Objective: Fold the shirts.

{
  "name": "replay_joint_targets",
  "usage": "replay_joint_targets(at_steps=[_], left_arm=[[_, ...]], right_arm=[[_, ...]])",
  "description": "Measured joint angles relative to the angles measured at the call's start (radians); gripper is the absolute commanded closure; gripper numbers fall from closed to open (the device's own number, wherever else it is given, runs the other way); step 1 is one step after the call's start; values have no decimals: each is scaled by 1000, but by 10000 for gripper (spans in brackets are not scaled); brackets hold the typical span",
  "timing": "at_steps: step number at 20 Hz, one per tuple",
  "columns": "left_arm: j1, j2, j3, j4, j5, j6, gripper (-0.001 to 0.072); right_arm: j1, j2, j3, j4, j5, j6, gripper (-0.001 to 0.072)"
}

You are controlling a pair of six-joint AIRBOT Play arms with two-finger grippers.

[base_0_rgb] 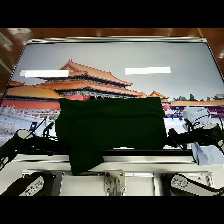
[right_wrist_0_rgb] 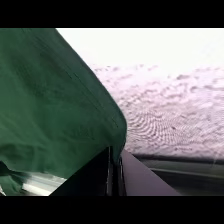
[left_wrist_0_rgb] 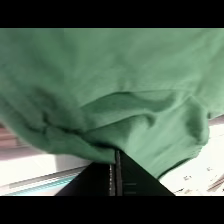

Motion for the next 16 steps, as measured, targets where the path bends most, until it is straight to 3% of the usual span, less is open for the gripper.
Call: replay_joint_targets(at_steps=[4, 7, 12, 16], left_arm=[[0, 6, 111, -9, -3, 60, 667], [25, -5, 258, -13, 7, 83, 667], [76, -155, 512, -19, 51, 65, 667], [82, -362, 674, -74, 63, 55, 666]], right_arm=[[13, -6, 54, 109, 43, -109, 644], [89, -7, 166, 155, 39, -117, 645], [266, -37, 404, 108, -158, 6, 645], [323, -139, 571, 31, -219, 101, 644]])
